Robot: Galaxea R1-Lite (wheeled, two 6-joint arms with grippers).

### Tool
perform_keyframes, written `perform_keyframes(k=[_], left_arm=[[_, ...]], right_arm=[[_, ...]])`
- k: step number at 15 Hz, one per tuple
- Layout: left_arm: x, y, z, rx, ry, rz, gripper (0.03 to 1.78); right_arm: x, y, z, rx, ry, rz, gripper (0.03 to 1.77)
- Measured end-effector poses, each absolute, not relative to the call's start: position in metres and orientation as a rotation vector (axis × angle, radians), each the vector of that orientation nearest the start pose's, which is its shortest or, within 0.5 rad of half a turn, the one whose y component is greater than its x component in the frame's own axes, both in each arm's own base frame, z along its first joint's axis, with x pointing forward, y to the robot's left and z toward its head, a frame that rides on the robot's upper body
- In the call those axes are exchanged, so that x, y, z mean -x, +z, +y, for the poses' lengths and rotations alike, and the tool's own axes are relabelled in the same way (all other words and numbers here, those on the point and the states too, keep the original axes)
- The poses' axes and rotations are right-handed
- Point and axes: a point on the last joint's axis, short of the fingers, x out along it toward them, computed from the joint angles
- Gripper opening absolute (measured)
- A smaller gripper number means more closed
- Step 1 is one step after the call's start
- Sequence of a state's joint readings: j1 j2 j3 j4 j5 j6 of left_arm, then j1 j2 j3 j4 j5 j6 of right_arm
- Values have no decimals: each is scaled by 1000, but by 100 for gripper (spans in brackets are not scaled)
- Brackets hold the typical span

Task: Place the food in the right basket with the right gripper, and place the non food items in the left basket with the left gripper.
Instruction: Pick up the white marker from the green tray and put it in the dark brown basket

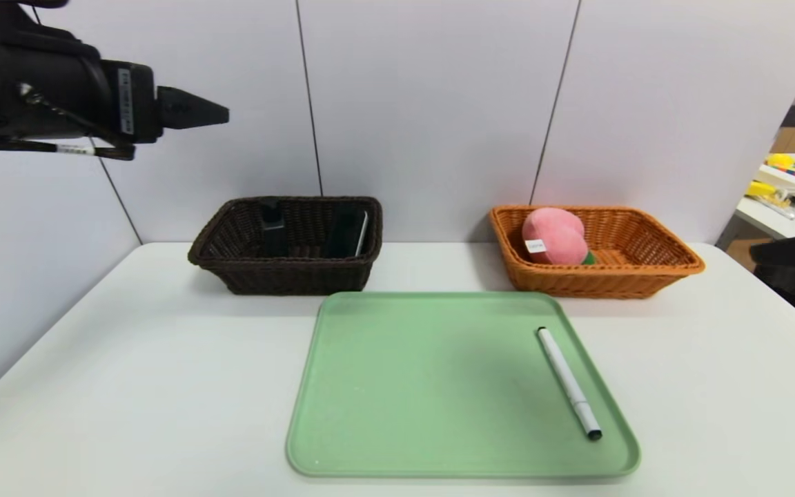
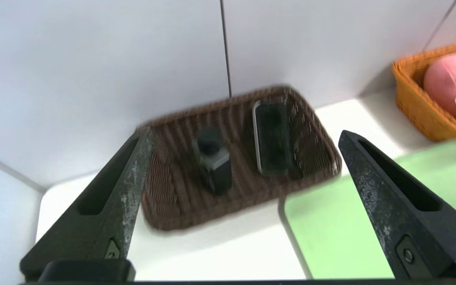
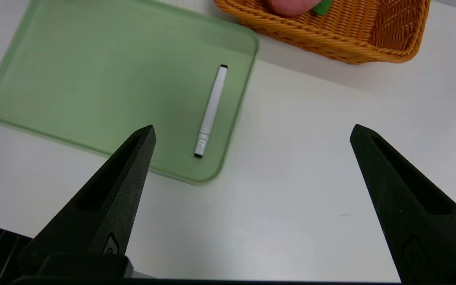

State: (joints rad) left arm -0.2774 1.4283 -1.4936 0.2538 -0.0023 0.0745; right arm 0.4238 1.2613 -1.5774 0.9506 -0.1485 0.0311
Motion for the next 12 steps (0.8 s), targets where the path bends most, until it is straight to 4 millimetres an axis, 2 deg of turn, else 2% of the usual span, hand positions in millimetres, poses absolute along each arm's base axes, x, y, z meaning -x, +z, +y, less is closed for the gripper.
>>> perform_keyframes(k=[3, 7, 10, 12], left_arm=[[-176, 356, -50, -108, -282, 268, 167], [-137, 335, -38, -117, -264, 310, 168], [-112, 311, -31, -127, -263, 373, 169], [-103, 304, -29, -128, -265, 383, 169]], right_arm=[[-141, 351, 59, 171, 245, 694, 169], [-169, 335, 71, 180, 230, 819, 169], [-190, 321, 82, 111, 193, 906, 169], [-199, 313, 88, 95, 182, 944, 169]])
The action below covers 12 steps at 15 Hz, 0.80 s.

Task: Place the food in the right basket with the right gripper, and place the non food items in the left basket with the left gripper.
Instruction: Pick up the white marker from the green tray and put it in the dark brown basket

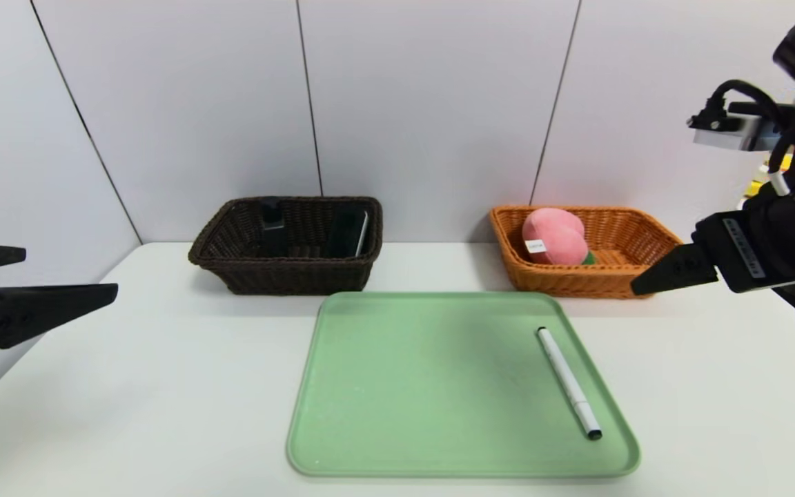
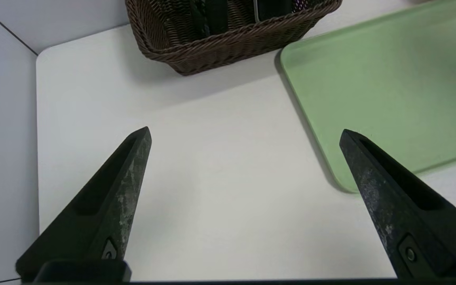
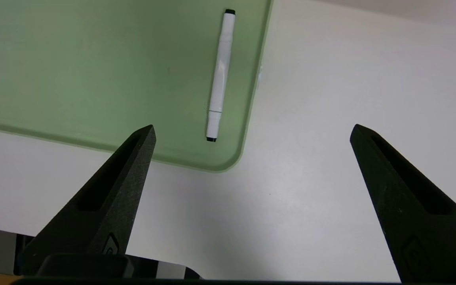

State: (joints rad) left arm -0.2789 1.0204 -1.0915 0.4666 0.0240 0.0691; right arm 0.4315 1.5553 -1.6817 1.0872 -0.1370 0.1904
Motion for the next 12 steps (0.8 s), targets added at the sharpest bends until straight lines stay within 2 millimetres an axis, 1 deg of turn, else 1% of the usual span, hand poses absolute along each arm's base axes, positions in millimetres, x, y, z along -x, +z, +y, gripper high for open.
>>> perform_keyframes(k=[3, 5, 7, 9, 12], left_arm=[[-98, 303, -33, -137, -309, 382, 169], [-102, 306, -43, -156, -349, 378, 169], [-110, 310, -59, -157, -390, 388, 169], [-120, 311, -79, -132, -429, 420, 169], [-139, 312, -109, -137, -474, 459, 169]], right_arm=[[-205, 308, 92, 96, 177, 968, 169], [-207, 306, 93, 90, 173, 975, 169], [-205, 306, 92, 50, 145, 989, 169], [-200, 306, 88, 33, 107, 1020, 170], [-189, 311, 73, 26, 16, 1021, 170]])
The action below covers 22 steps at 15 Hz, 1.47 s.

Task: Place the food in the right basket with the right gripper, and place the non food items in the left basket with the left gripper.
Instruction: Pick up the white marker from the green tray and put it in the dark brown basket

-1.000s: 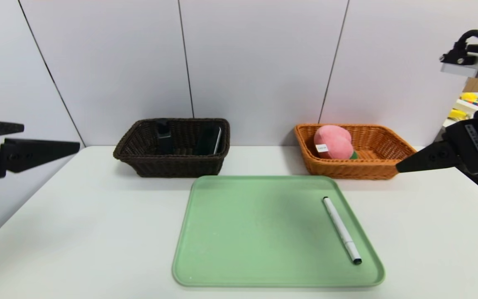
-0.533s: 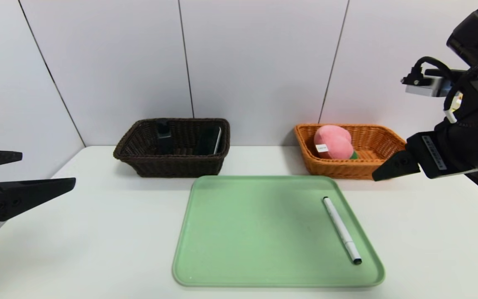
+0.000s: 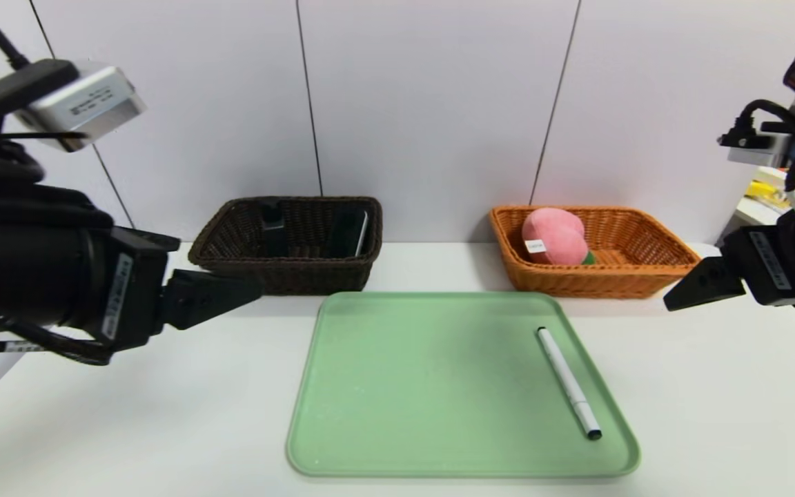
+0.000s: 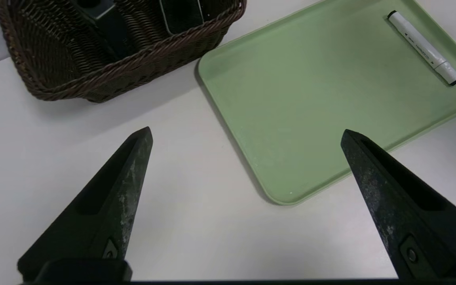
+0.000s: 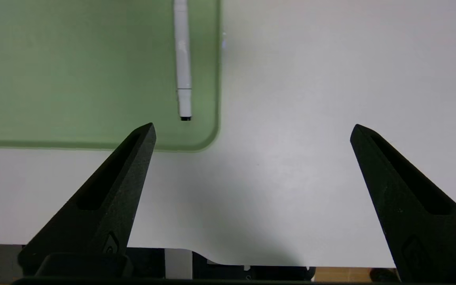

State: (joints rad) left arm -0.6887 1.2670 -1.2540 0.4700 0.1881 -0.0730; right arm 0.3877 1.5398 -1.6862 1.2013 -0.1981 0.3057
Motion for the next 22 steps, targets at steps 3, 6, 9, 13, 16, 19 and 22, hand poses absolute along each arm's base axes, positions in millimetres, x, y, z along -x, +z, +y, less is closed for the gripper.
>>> perform_keyframes(k=[3, 6, 9, 13, 16, 19, 22], left_arm=[[-156, 314, -144, -155, -513, 477, 169], [-164, 307, -182, -173, -570, 509, 169], [-172, 300, -215, -197, -616, 533, 169], [-179, 290, -257, -234, -646, 543, 169], [-171, 279, -281, -243, -678, 572, 169], [-171, 269, -293, -261, -688, 592, 169], [-175, 267, -313, -275, -660, 577, 169]], right_arm=[[-169, 319, 54, 13, -50, 1023, 170], [-147, 325, 34, 25, -142, 981, 170], [-127, 317, 11, 64, -206, 1042, 170], [-117, 312, -8, -47, -219, 1005, 170], [-130, 309, -12, -75, -173, 834, 170], [-146, 307, -14, -73, -153, 644, 170], [-149, 306, -23, -61, -203, 613, 170]])
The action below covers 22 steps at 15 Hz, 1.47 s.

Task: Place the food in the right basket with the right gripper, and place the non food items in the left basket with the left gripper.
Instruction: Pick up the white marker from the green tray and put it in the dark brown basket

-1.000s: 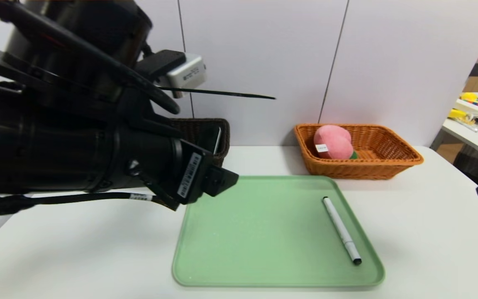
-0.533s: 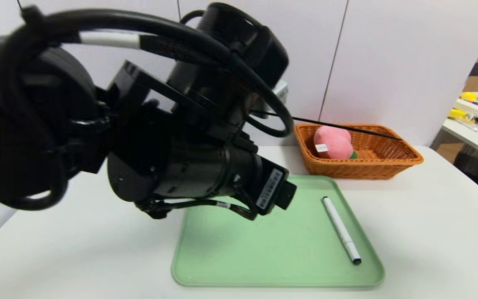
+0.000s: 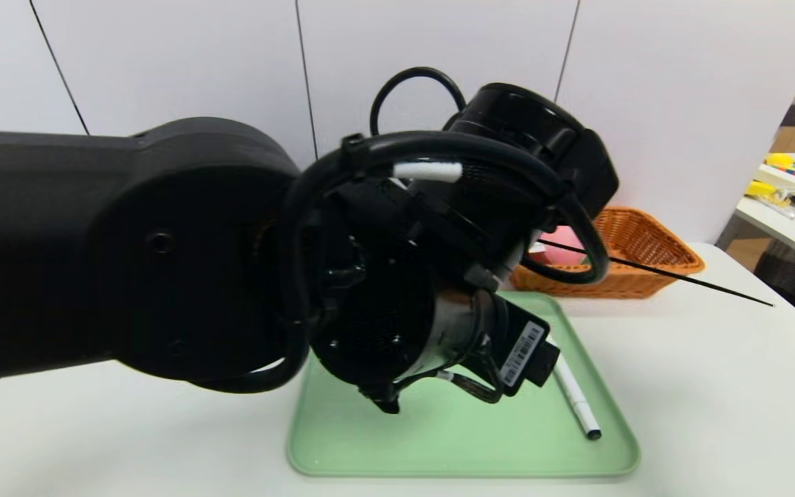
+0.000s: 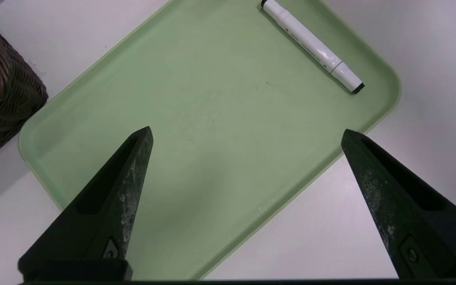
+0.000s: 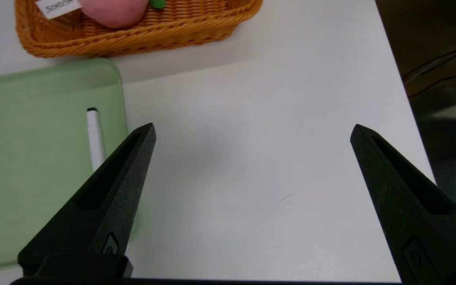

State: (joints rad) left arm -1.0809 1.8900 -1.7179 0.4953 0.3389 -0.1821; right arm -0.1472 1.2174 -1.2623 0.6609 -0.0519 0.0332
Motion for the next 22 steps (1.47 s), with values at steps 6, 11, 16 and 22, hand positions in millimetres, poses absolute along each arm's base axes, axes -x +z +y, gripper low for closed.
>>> perform_keyframes(k=[6, 11, 16, 22], left_arm=[[-187, 253, -351, -306, -579, 629, 169], [-201, 220, -377, -229, -488, 636, 169], [-192, 201, -393, -113, -453, 700, 169], [-177, 187, -415, 14, -447, 692, 169]], right_arm=[[-153, 297, -34, -86, -261, 652, 170], [-152, 285, -35, -89, -264, 691, 170], [-152, 279, -35, -95, -259, 715, 170], [-146, 269, -34, -100, -259, 743, 170]])
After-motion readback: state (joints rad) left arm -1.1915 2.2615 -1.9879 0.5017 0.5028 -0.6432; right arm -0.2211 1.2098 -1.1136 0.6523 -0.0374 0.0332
